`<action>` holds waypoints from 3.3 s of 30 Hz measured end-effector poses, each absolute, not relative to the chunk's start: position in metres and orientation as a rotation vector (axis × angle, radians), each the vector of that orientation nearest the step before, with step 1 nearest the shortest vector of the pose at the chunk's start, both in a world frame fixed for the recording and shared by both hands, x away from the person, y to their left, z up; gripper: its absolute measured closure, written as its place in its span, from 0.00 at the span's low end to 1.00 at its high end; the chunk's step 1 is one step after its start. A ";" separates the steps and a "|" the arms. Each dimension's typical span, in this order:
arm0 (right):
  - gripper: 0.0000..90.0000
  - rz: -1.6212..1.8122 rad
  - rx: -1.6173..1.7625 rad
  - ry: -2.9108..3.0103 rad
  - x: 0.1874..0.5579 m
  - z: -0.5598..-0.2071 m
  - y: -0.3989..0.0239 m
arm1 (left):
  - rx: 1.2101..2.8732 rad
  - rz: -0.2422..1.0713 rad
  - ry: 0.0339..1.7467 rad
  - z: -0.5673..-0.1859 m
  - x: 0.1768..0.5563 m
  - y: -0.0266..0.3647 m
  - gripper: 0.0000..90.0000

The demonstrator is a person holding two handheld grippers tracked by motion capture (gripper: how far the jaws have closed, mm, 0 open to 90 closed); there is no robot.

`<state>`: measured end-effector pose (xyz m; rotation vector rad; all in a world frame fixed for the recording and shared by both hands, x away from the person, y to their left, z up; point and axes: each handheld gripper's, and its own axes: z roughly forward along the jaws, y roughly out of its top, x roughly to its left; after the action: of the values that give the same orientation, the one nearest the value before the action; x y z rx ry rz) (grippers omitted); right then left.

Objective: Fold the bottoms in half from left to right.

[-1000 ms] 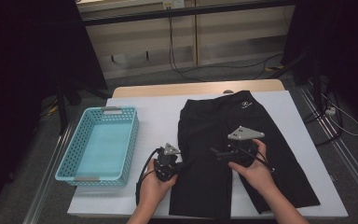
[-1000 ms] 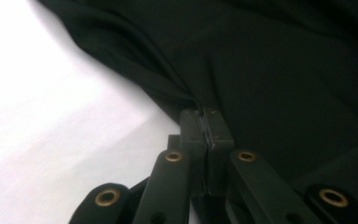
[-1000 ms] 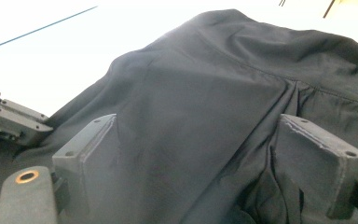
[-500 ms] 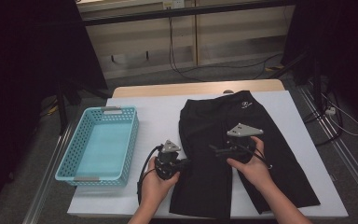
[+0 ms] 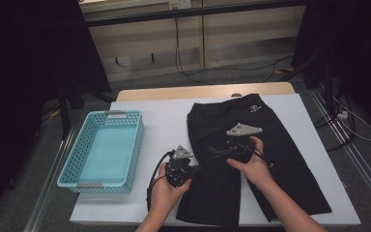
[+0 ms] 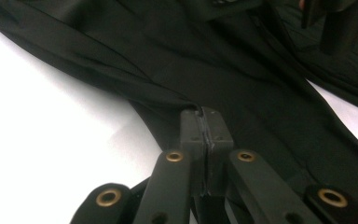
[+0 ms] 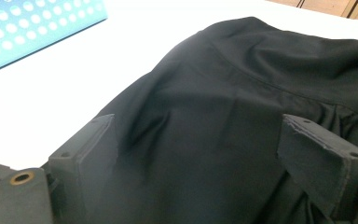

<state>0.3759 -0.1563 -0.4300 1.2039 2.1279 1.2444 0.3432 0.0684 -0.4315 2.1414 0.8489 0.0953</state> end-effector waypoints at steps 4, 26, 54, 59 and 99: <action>0.14 1.240 1.189 2.141 0.381 -0.430 -0.150 | 2.137 0.097 0.847 -0.430 0.343 0.069 0.99; 0.16 1.263 1.240 2.172 0.402 -0.442 -0.117 | 2.122 0.101 0.832 -0.429 0.342 0.069 0.99; 1.00 1.171 1.222 2.232 0.383 -0.423 -0.170 | 2.083 0.080 0.769 -0.427 0.345 0.048 0.99; 0.98 1.090 1.252 2.279 0.373 -0.433 -0.187 | 2.100 0.057 0.779 -0.432 0.346 0.045 0.99; 1.00 1.134 1.191 2.226 0.448 -0.440 -0.130 | 2.030 0.020 0.810 -0.425 0.344 0.060 0.99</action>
<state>0.4477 -0.1295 -0.4404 1.1913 2.2261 1.1338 0.3443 0.0598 -0.4248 2.0302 0.8098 0.0197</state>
